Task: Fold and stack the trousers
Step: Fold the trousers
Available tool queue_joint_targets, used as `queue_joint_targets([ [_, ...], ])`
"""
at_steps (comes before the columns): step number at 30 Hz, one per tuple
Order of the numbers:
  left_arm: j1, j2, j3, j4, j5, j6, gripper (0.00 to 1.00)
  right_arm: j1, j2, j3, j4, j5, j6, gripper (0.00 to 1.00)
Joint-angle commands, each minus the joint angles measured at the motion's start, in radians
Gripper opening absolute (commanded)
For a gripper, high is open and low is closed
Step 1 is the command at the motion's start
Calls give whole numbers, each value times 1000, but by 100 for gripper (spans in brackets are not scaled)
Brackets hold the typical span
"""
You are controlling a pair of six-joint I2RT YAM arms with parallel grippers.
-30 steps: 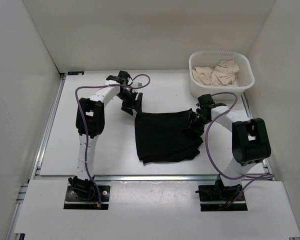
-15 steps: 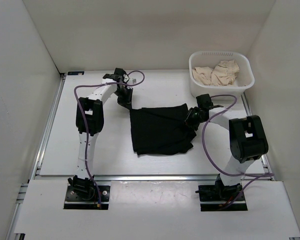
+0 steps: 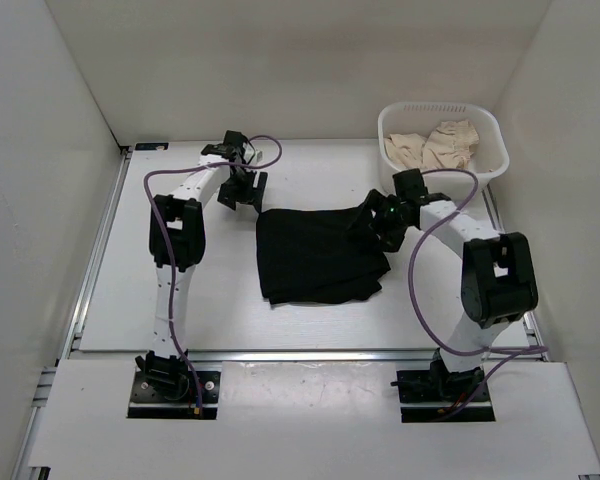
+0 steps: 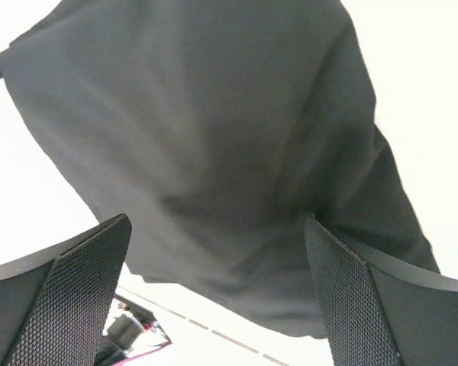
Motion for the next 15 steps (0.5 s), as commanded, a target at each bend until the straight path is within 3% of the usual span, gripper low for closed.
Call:
queue_joint_targets([
  [1,5,-138,51,34,-109,1,90,-1,-116,150,-193,74,-124,99],
  [5,15,-272,18,34,-217,1,100,-74,-147,312,-418,94,-253,99],
  [9,44,-456,-114,34,-276,1,100,-167,-185,389,-596,68,-359,99],
  [15,143,-822,-502,25,-299,1,100,-303,-317,367,-653,193,-436,99],
])
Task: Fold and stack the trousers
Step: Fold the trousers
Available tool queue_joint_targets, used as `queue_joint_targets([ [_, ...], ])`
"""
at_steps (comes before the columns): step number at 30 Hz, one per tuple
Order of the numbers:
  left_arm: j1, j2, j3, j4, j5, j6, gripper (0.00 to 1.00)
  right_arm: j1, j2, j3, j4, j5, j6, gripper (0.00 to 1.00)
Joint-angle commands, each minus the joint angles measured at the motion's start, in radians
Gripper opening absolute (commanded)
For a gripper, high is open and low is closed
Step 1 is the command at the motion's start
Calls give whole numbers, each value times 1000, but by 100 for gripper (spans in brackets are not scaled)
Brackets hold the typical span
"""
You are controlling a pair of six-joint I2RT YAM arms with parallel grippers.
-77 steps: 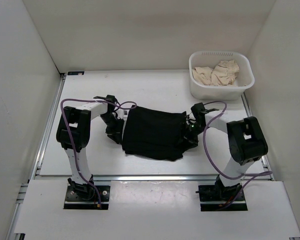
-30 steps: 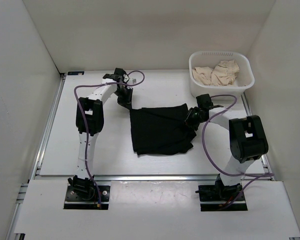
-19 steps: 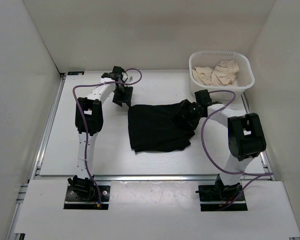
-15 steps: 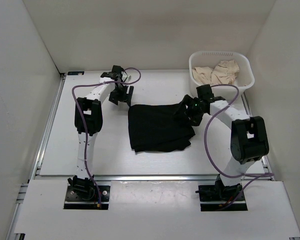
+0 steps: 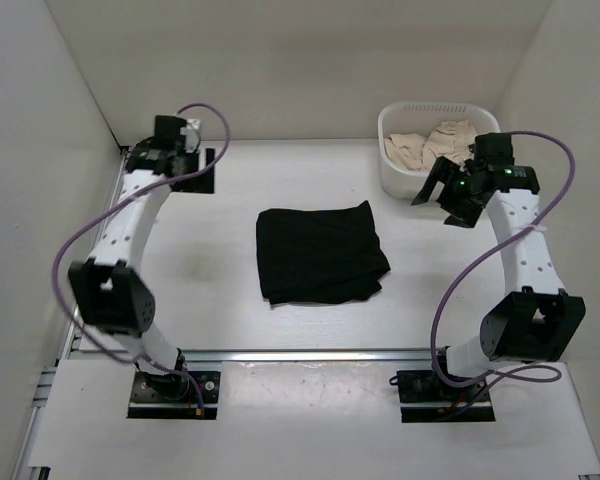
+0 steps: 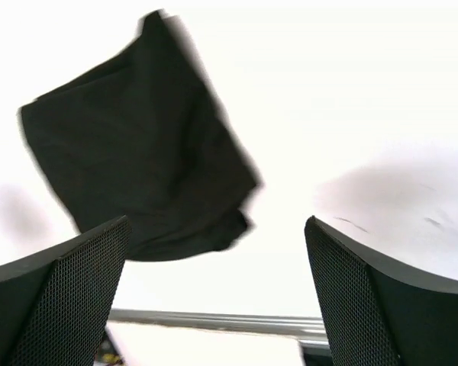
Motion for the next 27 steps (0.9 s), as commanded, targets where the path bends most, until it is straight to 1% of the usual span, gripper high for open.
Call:
queue_joint_targets([
  [1,94,-207,-177,-32,-50,0,100,-34,-68,2,-102,91,-98,99],
  [2,115,-256,-282,-32,-62,0,100,-43,-77,-8,-102,114,-98,99],
  [3,135,-346,-332,-32,-62,0,100,-43,-90,-8,-102,131,-98,99],
  [4,167,-388,-378,-32,-62,0,100,-43,-90,-19,-102,144,-98,99],
  [5,184,-428,-460,-32,-62,0,100,-43,-90,-19,-102,155,-98,99],
  [7,242,-526,-528,-32,-53,0,100,-43,-90,-19,-102,155,-98,99],
  [8,265,-551,-580,-32,-42,0,100,-43,-90,-19,-102,166,-98,99],
  [10,309,-600,-616,-32,-29,0,100,-43,-99,7,-102,175,-98,99],
  [11,349,-612,-640,-32,-10,0,100,-43,-99,7,-111,175,-98,99],
  [14,406,-644,-655,-32,36,0,100,-43,-117,16,-111,188,-98,99],
  [15,415,-644,-655,-32,63,0,100,-43,-126,16,-111,188,-98,99],
  [18,425,-644,-645,-41,82,0,100,-43,-145,7,-111,188,-98,99],
  [20,425,-644,-635,-41,82,0,100,-43,-154,-4,-111,197,-98,99],
  [27,425,-654,-625,-41,4,0,100,-43,-183,-33,-111,217,-107,99],
])
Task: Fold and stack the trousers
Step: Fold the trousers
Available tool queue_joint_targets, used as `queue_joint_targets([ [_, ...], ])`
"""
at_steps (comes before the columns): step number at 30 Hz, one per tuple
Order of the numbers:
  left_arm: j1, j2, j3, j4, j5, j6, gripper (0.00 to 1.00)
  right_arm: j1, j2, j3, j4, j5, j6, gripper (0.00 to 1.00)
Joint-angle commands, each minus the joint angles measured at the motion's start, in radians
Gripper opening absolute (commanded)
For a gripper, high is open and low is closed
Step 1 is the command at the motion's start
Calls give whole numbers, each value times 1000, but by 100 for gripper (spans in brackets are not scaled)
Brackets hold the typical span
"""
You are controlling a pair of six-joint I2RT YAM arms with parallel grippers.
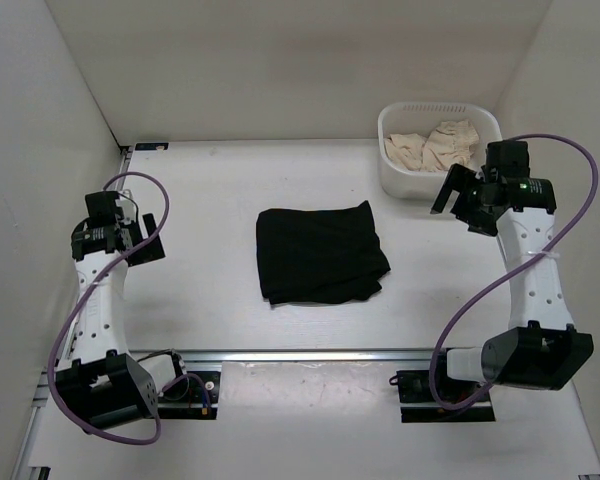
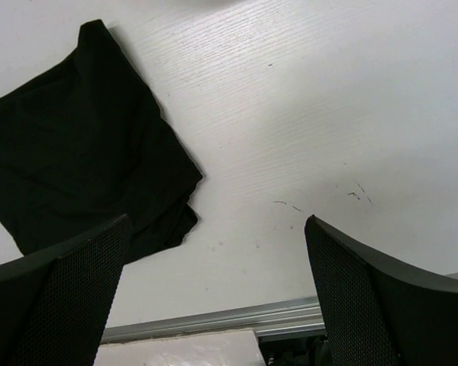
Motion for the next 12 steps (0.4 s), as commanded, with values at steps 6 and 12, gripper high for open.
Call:
queue_joint_targets([
  [6,5,-71,28,11,-64,0,100,1,-28,-19,-10,3,-19,99],
  [12,5,-90,28,11,-92,0,100,1,-28,-19,12,-15,-30,99],
])
